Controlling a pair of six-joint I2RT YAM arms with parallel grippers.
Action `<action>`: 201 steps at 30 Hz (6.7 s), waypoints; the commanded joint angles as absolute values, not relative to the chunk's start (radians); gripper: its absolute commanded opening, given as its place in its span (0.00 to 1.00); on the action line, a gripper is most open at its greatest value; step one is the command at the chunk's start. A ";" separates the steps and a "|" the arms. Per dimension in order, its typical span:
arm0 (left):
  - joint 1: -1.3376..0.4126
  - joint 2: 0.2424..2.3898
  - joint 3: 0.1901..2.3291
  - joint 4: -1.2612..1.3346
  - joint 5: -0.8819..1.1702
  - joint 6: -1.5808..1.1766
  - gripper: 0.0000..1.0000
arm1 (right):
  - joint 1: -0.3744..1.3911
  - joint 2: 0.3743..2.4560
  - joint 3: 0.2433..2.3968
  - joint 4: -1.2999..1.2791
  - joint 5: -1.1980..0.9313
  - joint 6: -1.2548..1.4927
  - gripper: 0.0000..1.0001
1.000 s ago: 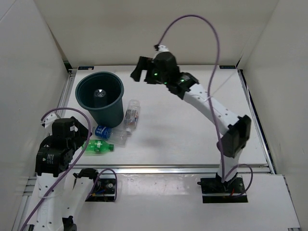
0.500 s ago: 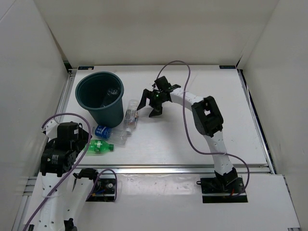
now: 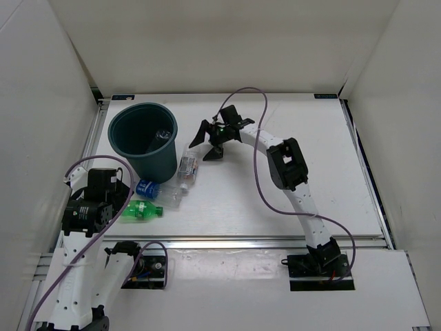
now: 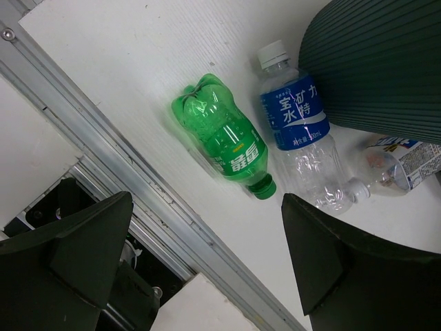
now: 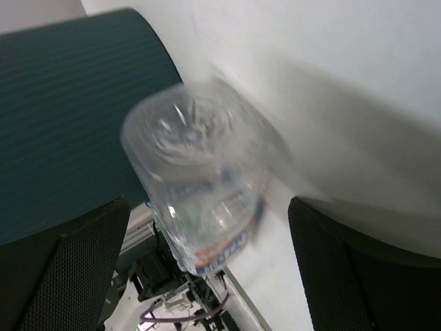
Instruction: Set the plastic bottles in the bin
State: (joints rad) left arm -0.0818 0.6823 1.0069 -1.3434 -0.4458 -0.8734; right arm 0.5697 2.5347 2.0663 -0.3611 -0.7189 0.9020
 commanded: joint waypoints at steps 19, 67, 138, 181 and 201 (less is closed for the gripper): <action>-0.086 0.652 0.973 -1.424 -0.408 -0.867 1.00 | 0.608 2.603 2.044 -0.334 -0.738 0.897 0.15; -0.086 0.626 0.651 -1.178 -0.334 -1.241 1.00 | 0.848 1.738 1.977 -0.379 0.315 0.259 1.00; -0.068 0.530 0.729 -0.930 -0.209 -1.239 1.00 | 0.631 1.559 1.678 -0.522 0.064 0.327 1.00; 0.104 0.587 0.412 -0.788 0.144 -1.286 0.35 | 0.603 1.477 1.574 -0.549 -0.009 0.339 1.00; 0.072 1.044 1.322 -0.681 -0.324 -0.896 0.41 | 0.594 1.535 1.641 -0.569 -0.097 0.357 1.00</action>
State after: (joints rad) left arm 0.0959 0.9268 1.2411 -0.7856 -0.2424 -1.0069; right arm 0.6010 1.5318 1.5791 -0.5819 -0.0608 0.3599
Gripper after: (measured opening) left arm 0.587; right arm 0.998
